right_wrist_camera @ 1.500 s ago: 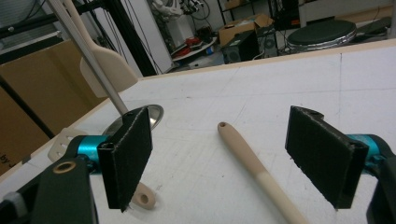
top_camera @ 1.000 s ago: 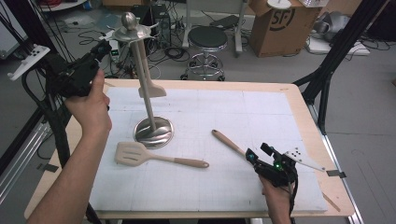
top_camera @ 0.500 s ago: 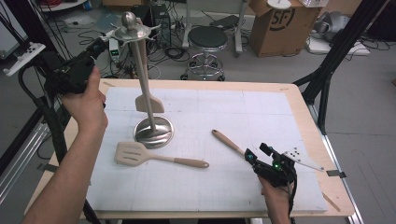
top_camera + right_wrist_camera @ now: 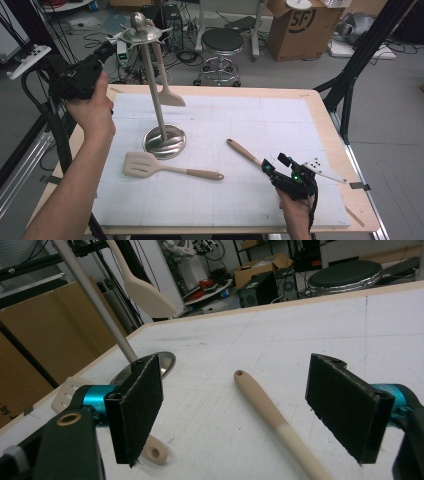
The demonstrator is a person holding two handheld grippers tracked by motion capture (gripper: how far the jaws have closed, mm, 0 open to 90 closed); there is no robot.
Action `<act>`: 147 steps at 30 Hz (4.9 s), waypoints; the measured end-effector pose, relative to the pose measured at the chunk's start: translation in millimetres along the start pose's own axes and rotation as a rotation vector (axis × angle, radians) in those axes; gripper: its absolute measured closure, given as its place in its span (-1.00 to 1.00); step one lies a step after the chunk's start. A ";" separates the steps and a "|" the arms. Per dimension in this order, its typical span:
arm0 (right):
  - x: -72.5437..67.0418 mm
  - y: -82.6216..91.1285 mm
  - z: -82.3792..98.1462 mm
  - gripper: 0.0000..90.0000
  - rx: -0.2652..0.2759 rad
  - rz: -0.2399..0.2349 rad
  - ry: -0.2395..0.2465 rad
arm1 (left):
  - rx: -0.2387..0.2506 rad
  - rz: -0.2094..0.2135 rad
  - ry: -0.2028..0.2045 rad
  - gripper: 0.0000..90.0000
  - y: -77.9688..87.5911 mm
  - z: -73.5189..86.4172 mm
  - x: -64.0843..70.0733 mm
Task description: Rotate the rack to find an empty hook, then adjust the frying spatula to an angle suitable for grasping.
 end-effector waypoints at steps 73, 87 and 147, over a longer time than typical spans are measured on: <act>-5.0 0.4 2.8 -0.50 -0.004 0.005 0.011 | -0.211 0.141 -0.058 -0.07 56.8 83.9 -18.3; -6.1 -1.0 1.7 -0.50 -0.005 0.000 0.018 | -0.315 0.133 -0.010 0.00 58.4 117.2 -28.3; -4.1 -0.4 1.3 -0.50 0.005 0.003 0.012 | -0.898 -0.079 0.167 1.00 39.1 240.9 -71.9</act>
Point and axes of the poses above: each handheld gripper's, and its own axes: y roughly backward along the jaws, z roughly out of its underside, x roughly to its right, the point moved 2 cm from there along -y, roughly forward along the jaws, and after that the axes turned 7 degrees about y, right-handed, at the moved point
